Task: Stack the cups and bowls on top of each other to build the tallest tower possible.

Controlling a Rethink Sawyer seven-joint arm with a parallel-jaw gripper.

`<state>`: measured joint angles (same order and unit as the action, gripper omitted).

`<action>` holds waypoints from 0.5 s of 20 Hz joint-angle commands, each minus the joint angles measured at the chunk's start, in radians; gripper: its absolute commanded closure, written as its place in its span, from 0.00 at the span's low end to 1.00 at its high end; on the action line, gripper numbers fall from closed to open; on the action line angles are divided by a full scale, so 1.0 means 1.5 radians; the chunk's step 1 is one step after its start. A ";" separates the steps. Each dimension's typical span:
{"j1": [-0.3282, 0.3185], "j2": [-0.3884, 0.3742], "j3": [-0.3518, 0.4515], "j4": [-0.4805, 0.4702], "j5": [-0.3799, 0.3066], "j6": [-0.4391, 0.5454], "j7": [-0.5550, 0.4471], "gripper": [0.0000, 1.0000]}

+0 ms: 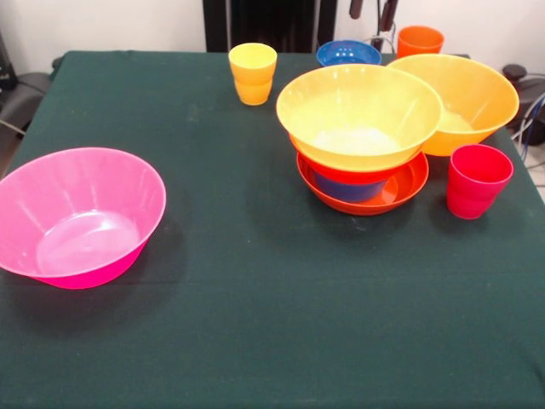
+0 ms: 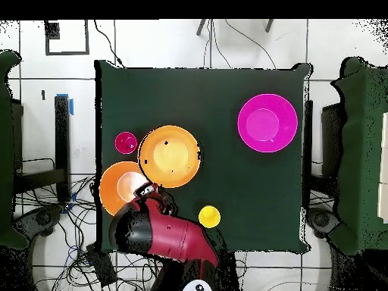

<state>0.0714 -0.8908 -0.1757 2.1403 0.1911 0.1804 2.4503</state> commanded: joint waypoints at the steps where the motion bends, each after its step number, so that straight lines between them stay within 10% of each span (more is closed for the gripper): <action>1: -0.006 0.022 0.029 0.079 -0.010 -0.051 0.099 0.00; 10: -0.029 0.064 0.054 0.120 -0.019 -0.105 0.093 0.00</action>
<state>0.0592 -0.8785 -0.1774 2.2162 0.1915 0.0920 2.4503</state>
